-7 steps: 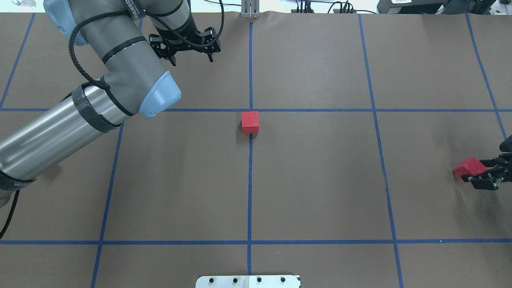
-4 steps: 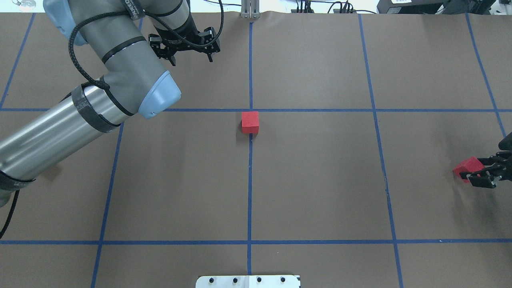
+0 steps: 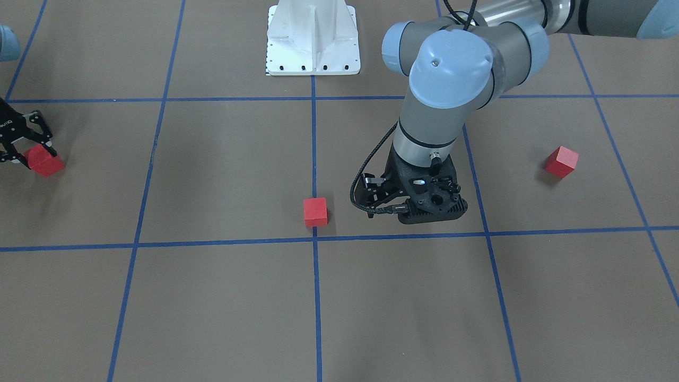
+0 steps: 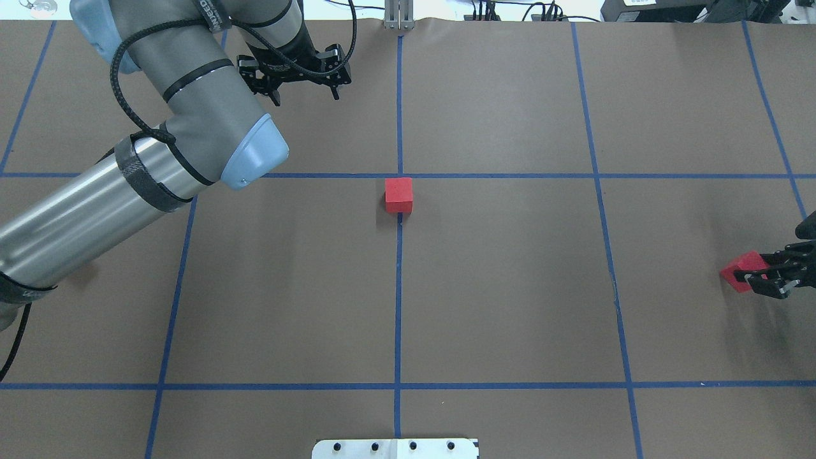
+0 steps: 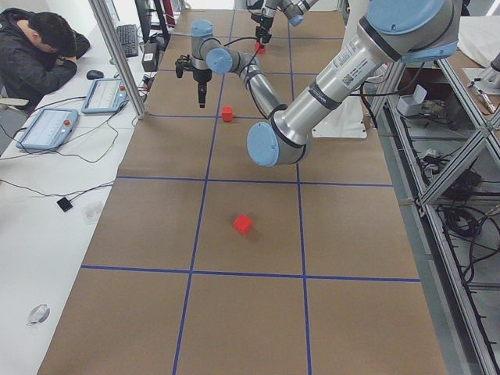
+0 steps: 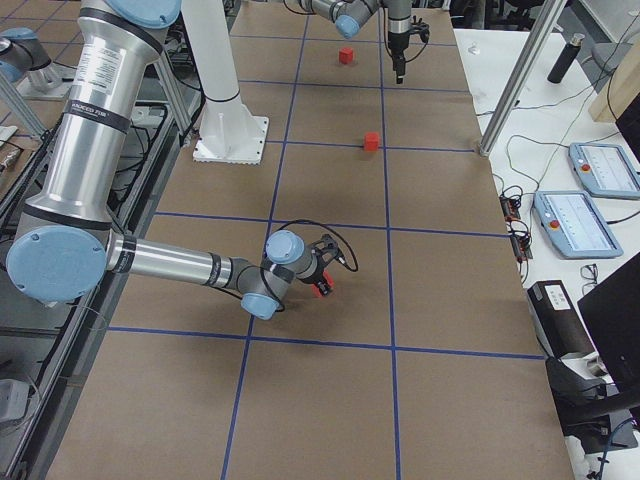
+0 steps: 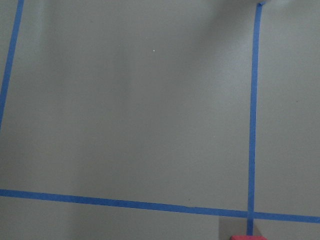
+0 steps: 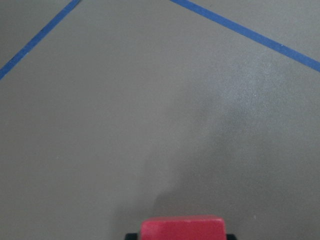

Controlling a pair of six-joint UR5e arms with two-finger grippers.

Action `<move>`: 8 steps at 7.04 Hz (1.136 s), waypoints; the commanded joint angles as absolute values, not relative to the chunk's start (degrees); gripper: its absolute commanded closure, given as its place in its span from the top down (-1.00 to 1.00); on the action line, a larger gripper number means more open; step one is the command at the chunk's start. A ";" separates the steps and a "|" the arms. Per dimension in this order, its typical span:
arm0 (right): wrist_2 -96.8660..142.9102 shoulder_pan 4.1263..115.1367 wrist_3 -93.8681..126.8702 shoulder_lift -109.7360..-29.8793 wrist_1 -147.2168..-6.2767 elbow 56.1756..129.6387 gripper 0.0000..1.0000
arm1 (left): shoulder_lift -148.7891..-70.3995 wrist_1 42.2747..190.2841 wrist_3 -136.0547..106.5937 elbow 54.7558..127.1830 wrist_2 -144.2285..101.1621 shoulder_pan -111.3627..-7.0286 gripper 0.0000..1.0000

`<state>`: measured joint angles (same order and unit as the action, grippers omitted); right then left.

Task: Form red blocks into L shape at center
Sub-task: 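Close the right gripper on the red cube near its side, then carry the red cube with the right gripper toward the placed cube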

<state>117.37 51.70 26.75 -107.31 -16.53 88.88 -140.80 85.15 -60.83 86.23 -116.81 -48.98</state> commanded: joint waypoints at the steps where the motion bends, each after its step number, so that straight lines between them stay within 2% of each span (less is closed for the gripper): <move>1: 118.12 51.94 26.98 -107.23 -16.52 90.43 -1.00 | -140.80 85.08 -61.00 86.40 -116.81 -49.04 1.00; 2: 119.78 53.42 27.16 -107.14 -17.57 92.70 -1.00 | -140.80 85.08 -60.74 86.40 -116.81 -49.13 1.00; 4: 128.19 59.21 31.87 -99.71 -26.22 94.64 -1.00 | -140.80 85.08 -59.69 86.40 -116.81 -49.57 1.00; 6: 128.67 59.68 37.57 -85.69 -44.98 98.42 -1.00 | -139.49 85.08 -55.57 86.66 -117.07 -51.32 1.00; 8: 126.58 56.98 41.92 -71.08 -61.45 98.96 -1.00 | -138.43 85.17 -52.31 86.66 -117.33 -53.52 1.00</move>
<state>127.94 58.81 39.81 -79.96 -51.27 98.47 -138.95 85.14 -54.51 86.67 -117.23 -52.22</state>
